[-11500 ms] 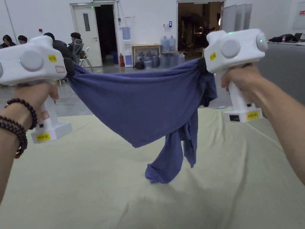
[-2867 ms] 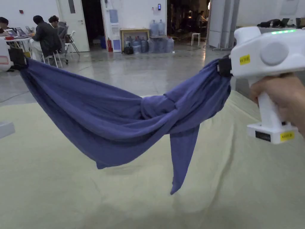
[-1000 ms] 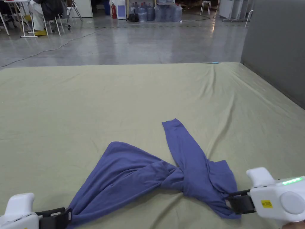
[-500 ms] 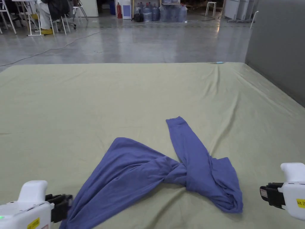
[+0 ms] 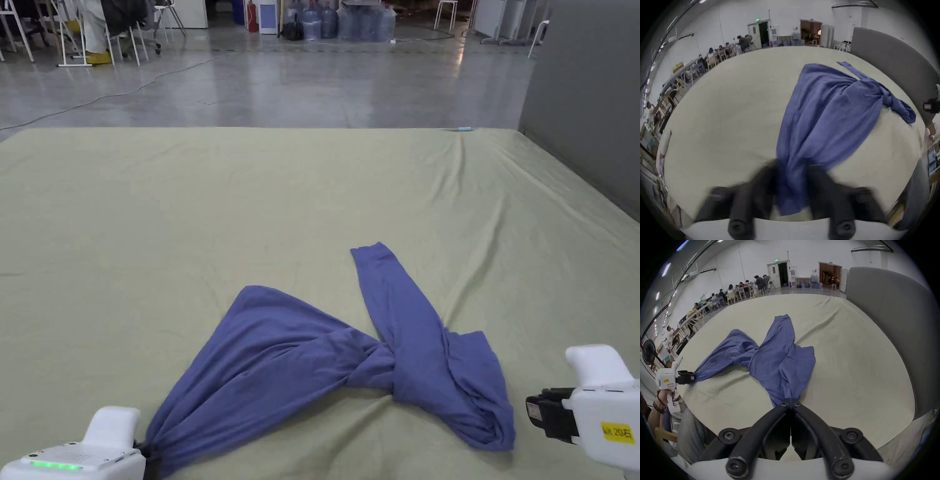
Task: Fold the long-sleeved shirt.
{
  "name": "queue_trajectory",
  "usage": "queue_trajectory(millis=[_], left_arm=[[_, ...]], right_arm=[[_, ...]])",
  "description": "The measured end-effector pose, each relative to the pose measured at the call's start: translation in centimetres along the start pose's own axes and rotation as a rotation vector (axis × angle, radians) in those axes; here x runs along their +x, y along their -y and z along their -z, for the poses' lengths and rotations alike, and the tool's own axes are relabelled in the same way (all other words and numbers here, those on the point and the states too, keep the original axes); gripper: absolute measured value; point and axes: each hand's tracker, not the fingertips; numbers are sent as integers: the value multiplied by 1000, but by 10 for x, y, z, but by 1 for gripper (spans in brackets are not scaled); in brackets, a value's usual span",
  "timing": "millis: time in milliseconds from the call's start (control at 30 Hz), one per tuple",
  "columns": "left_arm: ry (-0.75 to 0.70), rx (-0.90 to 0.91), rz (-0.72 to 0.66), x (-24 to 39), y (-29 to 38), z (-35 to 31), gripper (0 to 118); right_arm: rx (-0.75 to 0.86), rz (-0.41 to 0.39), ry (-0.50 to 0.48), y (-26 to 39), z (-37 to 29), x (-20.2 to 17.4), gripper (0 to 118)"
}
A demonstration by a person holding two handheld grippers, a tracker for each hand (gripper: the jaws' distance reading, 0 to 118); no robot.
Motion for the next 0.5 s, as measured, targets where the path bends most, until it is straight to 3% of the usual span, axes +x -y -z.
queue_trajectory(millis=[133, 367, 467, 500], left_arm=[[4, 34, 34, 5, -7, -13, 0], [48, 77, -46, 3, -14, -25, 0], [50, 67, -46, 8, -13, -29, 0], [51, 65, -47, 10, -11, -29, 0]], right_arm=[[19, -43, -7, -28, 9, -11, 0], [49, -66, -11, -107, 57, -14, 0], [0, -59, -6, -129, 93, -5, 63], [-34, -66, -11, -133, 105, -2, 69]])
